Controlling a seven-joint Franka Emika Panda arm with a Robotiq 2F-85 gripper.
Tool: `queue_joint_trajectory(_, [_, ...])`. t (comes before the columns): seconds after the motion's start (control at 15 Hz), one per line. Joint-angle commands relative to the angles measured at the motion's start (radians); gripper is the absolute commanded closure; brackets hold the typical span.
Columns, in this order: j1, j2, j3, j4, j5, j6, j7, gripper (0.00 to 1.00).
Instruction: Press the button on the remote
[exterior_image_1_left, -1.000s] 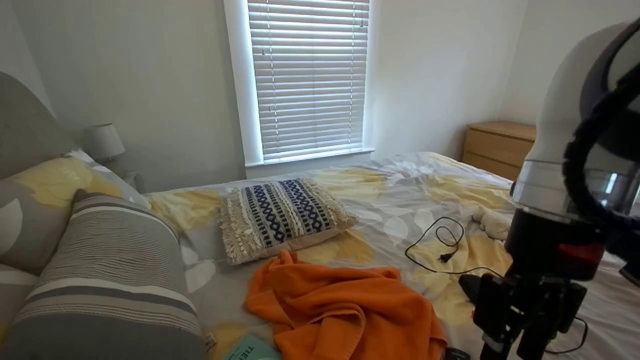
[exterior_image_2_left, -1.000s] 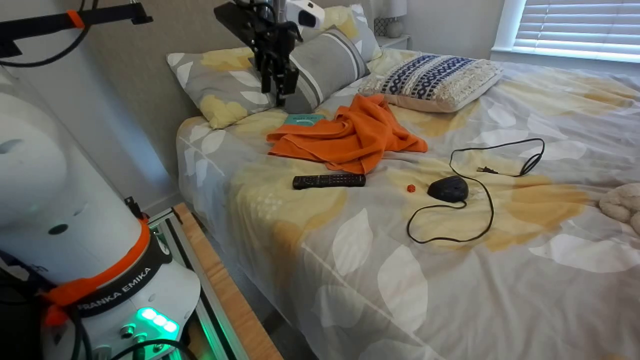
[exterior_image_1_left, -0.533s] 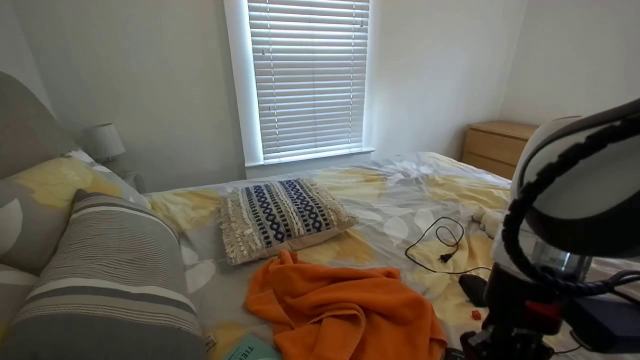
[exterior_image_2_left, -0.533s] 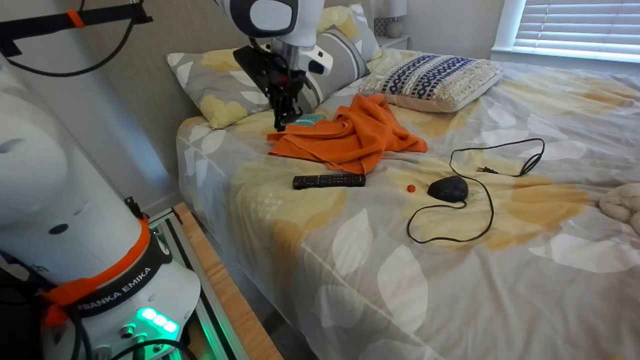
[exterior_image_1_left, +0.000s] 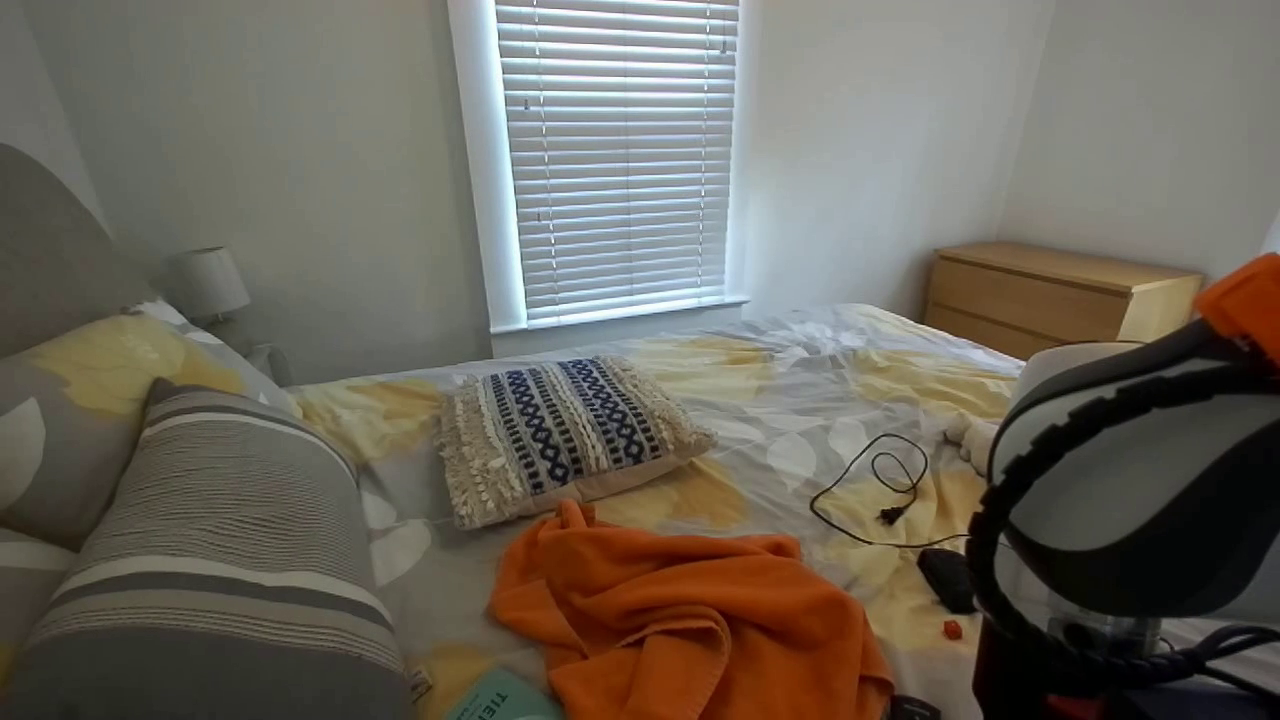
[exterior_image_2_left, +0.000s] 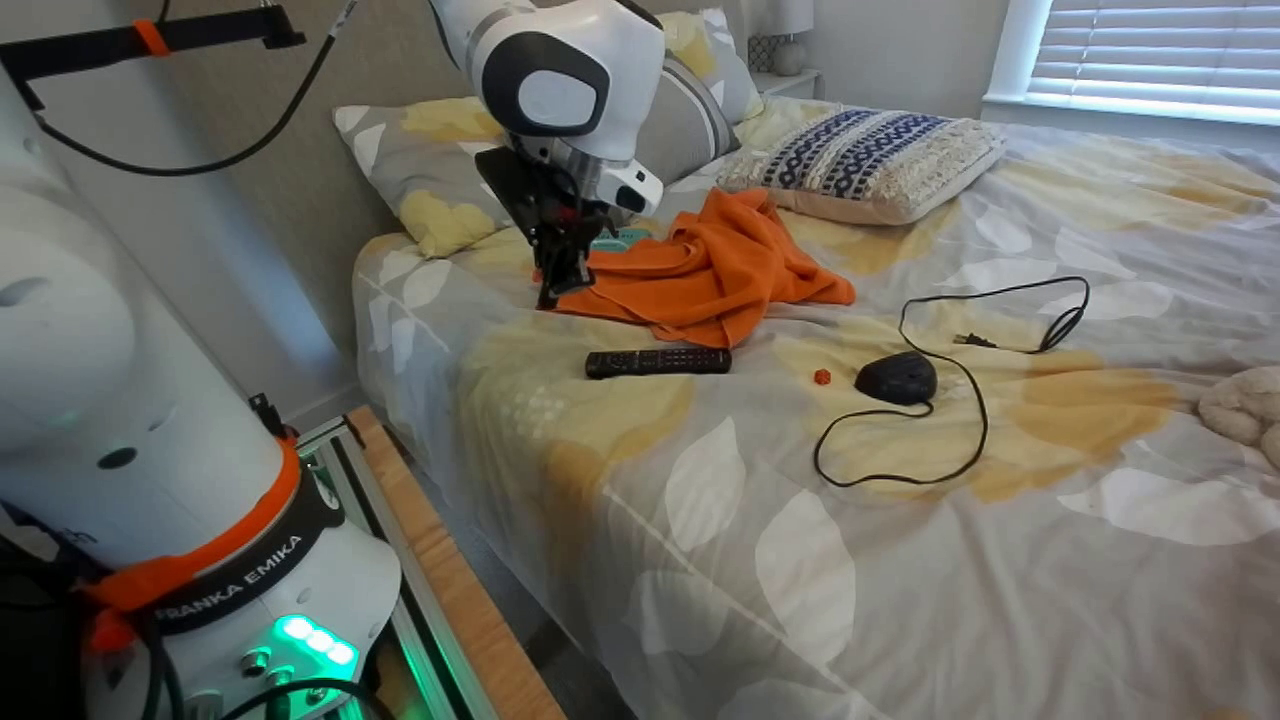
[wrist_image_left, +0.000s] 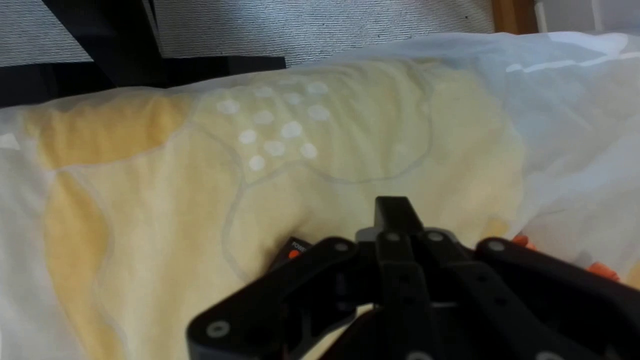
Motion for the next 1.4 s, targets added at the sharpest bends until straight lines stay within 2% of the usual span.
queue_joint_trajectory(0.0, [-0.017, 0.000, 0.016, 0.002, -0.004, -0.002, 0.003, 0.99])
queue_joint_trajectory(0.47, [-0.017, 0.000, 0.016, 0.003, -0.004, -0.002, 0.003, 1.00])
queue_joint_trajectory(1.07, [-0.038, 0.199, 0.023, 0.047, -0.005, 0.116, -0.003, 1.00])
queue_joint_trajectory(1.33, [-0.049, 0.280, 0.025, 0.075, -0.028, 0.211, 0.012, 1.00])
